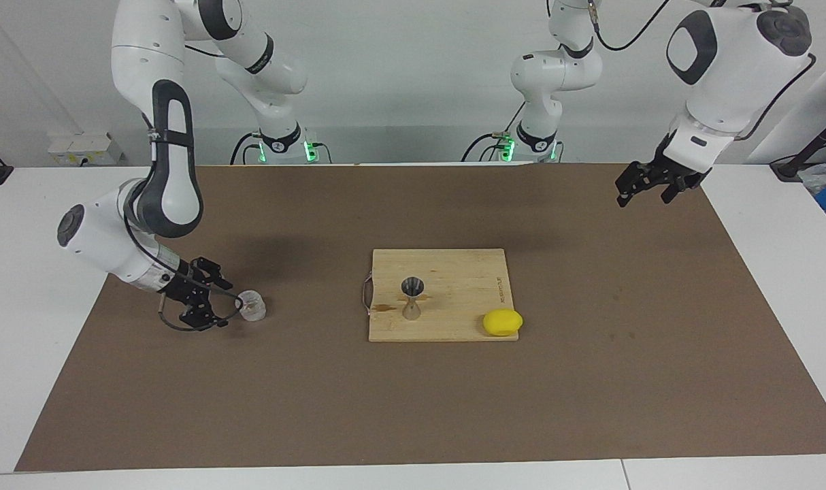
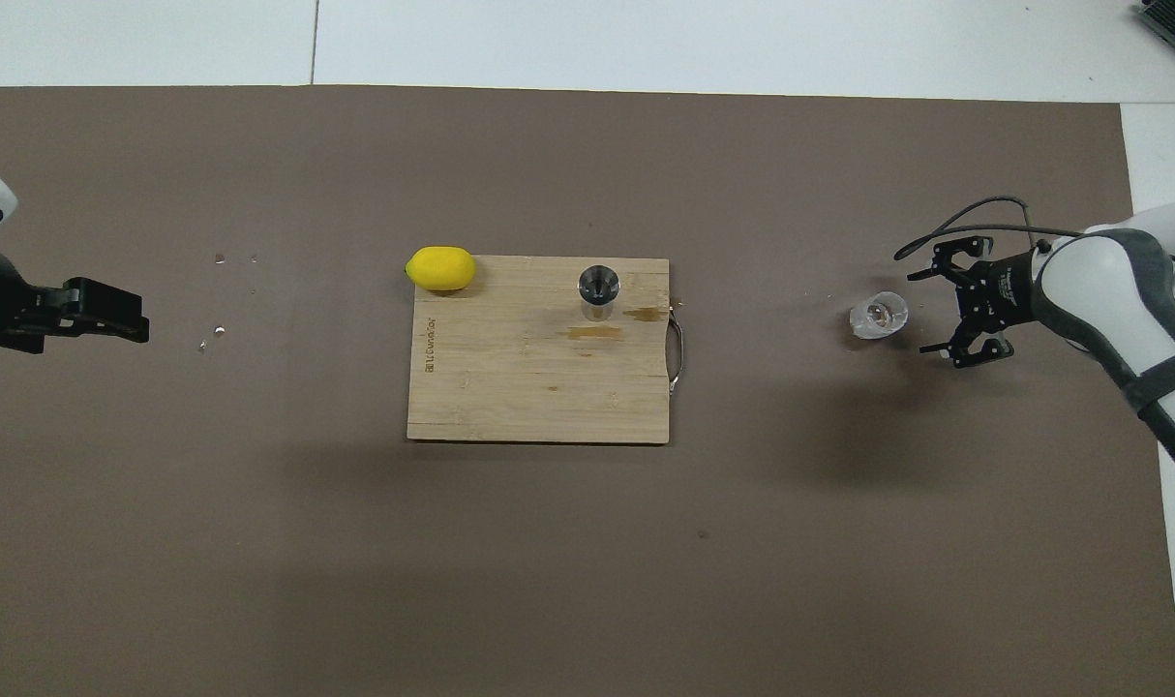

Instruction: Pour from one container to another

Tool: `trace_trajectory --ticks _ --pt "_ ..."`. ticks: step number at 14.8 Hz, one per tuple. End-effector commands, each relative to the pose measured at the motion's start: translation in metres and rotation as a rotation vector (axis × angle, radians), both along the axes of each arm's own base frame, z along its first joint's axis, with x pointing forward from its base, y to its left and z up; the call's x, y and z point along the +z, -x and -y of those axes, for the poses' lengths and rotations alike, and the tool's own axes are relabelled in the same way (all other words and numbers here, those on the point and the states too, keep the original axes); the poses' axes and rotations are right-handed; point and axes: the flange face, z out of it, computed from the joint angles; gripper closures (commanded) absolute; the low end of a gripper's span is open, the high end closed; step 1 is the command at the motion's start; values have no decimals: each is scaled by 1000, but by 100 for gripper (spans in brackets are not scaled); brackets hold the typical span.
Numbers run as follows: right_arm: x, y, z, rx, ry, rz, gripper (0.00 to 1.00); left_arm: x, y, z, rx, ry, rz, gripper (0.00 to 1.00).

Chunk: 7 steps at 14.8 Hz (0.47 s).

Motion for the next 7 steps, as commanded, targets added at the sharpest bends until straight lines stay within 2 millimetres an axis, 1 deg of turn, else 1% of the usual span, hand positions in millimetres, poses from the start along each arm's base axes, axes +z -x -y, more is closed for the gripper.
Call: trace_trajectory --ticks 1,4,6,7 --pt "-6 16 -1 -11 -81 29 0 25 12 2 -14 -2 -4 0" --pt "-12 13 0 -37 -128 42 0 26 16 1 -3 7 2 0" --pt "-19 12 0 -45 -137 36 0 23 17 1 -3 7 -3 0" --pt "-19 11 1 -69 -153 44 0 22 17 2 -3 6 -5 0"
